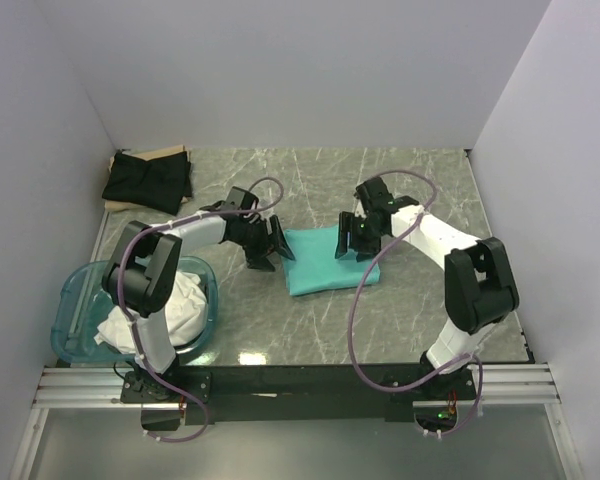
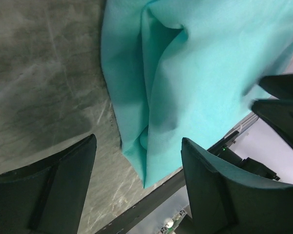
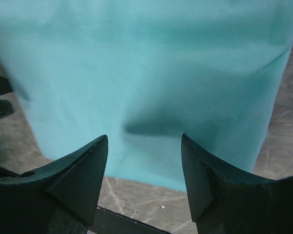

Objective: Fold and stack the t-shirts
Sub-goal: Fold the tshirt

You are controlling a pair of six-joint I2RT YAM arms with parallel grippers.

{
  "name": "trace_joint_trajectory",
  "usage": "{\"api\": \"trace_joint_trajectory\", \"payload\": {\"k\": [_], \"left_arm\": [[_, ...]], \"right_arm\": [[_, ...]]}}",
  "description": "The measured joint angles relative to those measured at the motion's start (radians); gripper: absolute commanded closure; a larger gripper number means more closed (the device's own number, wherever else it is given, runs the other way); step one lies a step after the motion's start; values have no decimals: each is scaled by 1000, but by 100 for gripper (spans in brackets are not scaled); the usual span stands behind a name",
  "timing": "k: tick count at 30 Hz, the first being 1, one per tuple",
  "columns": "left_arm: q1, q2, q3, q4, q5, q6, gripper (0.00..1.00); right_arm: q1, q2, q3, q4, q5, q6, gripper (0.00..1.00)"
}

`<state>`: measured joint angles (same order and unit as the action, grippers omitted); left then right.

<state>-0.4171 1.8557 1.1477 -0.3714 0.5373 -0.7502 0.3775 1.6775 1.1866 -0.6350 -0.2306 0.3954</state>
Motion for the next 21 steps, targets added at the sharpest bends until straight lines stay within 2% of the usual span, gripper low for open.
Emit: {"api": "trace_joint_trajectory", "payload": {"k": [7,21], "left_arm": [[-27,1,-10,40,-11,-4,25],[-43,20,-52,153,-60,-56,29]], "right_arm": [[9,59,-63,33,-1,18,32],[24,85,-75,87,-19,31,32]]}}
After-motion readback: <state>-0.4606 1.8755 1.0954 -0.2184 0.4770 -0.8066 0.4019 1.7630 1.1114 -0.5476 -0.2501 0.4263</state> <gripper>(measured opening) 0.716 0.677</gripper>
